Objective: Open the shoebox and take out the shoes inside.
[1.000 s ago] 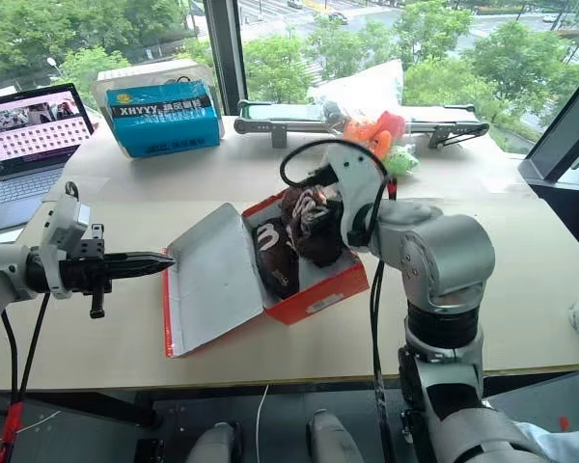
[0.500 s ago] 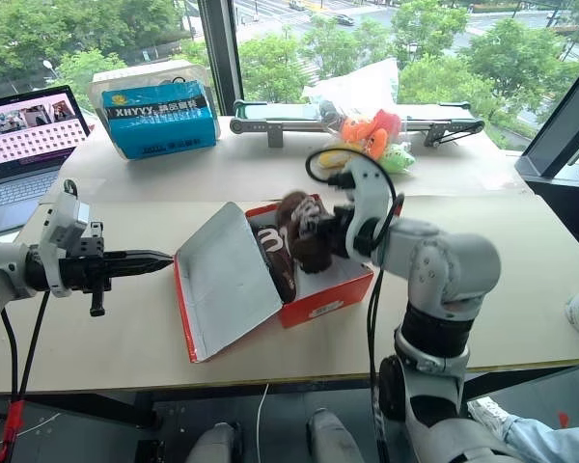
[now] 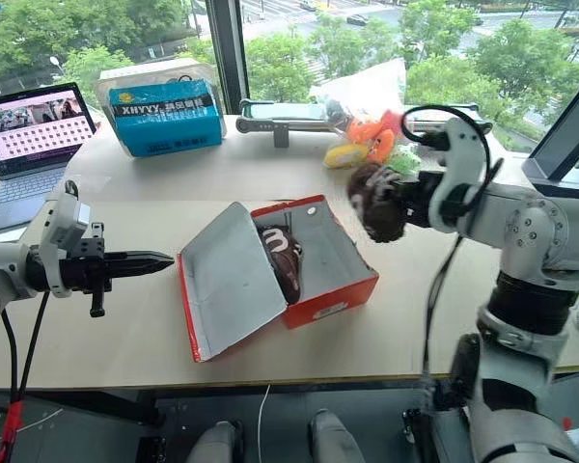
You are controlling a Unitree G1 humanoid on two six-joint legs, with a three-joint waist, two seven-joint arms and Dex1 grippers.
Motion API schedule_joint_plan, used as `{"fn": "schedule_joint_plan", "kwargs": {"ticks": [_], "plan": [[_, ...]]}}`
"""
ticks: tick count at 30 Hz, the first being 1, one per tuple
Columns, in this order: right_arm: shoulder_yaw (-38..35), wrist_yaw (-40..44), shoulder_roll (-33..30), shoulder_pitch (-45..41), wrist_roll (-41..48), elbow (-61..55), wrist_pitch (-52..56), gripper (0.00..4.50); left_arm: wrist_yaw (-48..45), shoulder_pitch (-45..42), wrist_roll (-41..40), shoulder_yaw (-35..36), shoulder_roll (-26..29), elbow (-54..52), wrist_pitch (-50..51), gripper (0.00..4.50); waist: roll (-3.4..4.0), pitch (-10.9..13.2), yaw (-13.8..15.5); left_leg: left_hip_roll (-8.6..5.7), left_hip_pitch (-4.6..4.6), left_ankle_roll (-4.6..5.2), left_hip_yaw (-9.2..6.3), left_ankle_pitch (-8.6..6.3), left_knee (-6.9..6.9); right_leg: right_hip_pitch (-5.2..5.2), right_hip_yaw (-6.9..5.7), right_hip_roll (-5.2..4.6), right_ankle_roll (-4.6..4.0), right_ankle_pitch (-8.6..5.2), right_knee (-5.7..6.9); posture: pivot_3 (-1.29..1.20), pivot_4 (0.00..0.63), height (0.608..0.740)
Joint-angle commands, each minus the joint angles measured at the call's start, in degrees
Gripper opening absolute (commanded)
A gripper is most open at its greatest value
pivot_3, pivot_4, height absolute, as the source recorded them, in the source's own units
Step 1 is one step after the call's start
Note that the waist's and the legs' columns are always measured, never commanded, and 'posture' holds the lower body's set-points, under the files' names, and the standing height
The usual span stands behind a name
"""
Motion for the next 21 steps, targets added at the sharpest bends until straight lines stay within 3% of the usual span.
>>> {"fn": "schedule_joint_plan", "kwargs": {"ticks": [1,5,10,12,14,21], "plan": [[2.53,5.12,-1.37,0.1,-2.94,10.64,-12.27,0.12,-0.14,-1.3,-0.91,0.23,-0.26,-2.52,-0.29,0.0,0.03,0.03,-0.22,0.0,0.01,0.0,0.01,0.0,0.0,0.0,0.02,0.0,0.0,0.0,0.02,0.0,0.15,0.736],[7.03,8.63,-1.35,-0.43,-8.01,25.86,-23.81,0.12,0.43,-1.4,-1.03,0.08,-0.67,-3.41,0.03,0.0,0.19,0.12,-0.41,-0.03,0.07,0.01,0.02,0.0,0.01,0.0,0.06,0.03,0.02,0.02,0.15,0.0,0.15,0.736],[7.48,10.17,-0.33,-4.0,-11.31,41.99,-34.12,0.12,1.35,-1.02,-1.67,0.36,-0.83,-4.85,0.84,0.0,0.18,0.12,-0.92,-0.04,0.17,0.01,0.02,0.01,0.15,0.16,0.1,0.03,0.11,0.09,0.13,0.0,0.15,0.736],[6.58,10.52,-0.24,-4.87,-11.19,44.67,-35.91,1.07,1.65,-0.7,-1.97,0.59,-0.8,-5.37,1.2,0.0,0.18,0.13,-1.13,-0.04,0.21,0.01,0.01,0.01,0.25,0.25,0.1,0.03,0.14,0.12,0.16,0.0,0.15,0.736],[5.8,11.36,-0.43,-5.22,-10.41,43.67,-35.52,1.72,1.81,-0.34,-2.19,0.78,-0.75,-5.82,1.51,0.0,0.17,0.13,-1.21,-0.05,0.4,0.01,0.01,0.01,0.27,0.51,0.1,0.03,0.16,0.14,0.12,0.0,0.15,0.736],[6.01,11.83,-4.23,-2.01,-9.72,24.66,-26.47,4.1,1.88,-0.98,-2.06,-0.24,-1.64,-5.56,1.43,0.0,0.29,0.22,-1.21,-0.05,0.76,0.0,-0.01,0.0,0.14,0.87,0.1,0.03,0.16,0.13,-0.03,0.0,0.15,0.736]]}}
